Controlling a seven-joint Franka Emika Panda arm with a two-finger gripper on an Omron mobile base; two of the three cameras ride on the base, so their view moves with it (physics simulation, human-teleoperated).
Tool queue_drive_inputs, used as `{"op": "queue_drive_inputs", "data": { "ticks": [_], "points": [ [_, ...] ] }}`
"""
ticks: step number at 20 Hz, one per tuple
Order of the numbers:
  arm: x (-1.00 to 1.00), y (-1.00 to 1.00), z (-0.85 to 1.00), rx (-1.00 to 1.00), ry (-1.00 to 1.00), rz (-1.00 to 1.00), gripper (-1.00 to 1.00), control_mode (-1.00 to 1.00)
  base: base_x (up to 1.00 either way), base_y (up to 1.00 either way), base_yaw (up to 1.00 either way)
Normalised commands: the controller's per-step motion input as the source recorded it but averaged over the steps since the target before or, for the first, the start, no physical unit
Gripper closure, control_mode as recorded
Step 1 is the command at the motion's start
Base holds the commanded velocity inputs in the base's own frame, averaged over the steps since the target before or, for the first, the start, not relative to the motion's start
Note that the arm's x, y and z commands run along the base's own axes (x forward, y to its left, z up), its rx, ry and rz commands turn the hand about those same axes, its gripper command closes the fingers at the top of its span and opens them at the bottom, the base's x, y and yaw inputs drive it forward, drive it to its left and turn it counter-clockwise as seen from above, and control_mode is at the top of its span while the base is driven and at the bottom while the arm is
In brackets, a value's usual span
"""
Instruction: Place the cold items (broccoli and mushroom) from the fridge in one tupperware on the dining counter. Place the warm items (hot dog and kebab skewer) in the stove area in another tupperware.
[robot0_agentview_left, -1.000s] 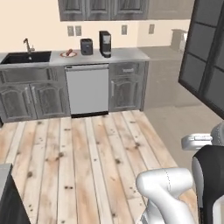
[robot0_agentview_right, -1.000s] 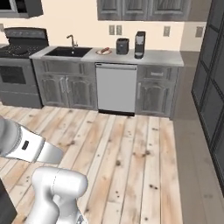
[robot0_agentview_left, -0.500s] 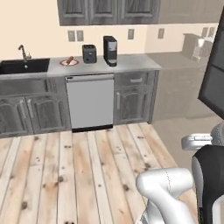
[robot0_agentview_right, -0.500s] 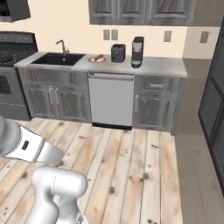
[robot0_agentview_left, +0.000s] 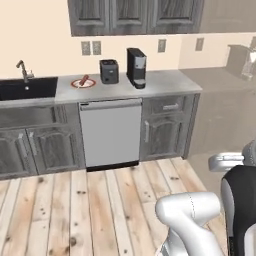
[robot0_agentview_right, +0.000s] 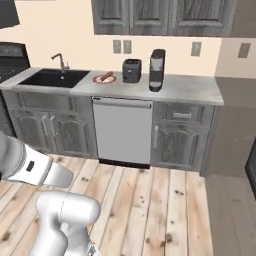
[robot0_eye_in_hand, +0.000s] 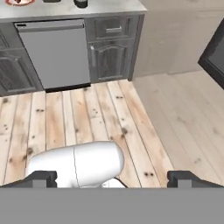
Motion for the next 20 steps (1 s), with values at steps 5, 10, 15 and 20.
{"op": "queue_drive_inputs", "data": {
  "ticks": [5, 10, 15, 20],
  "points": [
    [0.00, 0.00, 0.00, 0.00, 0.00, 0.00, -1.00, 1.00, 0.97, 0.73, -0.09],
    [0.00, 0.00, 0.00, 0.00, 0.00, 0.00, -1.00, 1.00, 0.92, 0.74, -0.06],
    [0.00, 0.00, 0.00, 0.00, 0.00, 0.00, -1.00, 1.00, 0.89, 0.68, -0.07],
    [0.00, 0.00, 0.00, 0.00, 0.00, 0.00, -1.00, 1.00, 0.87, 0.63, -0.03]
  ]
}}
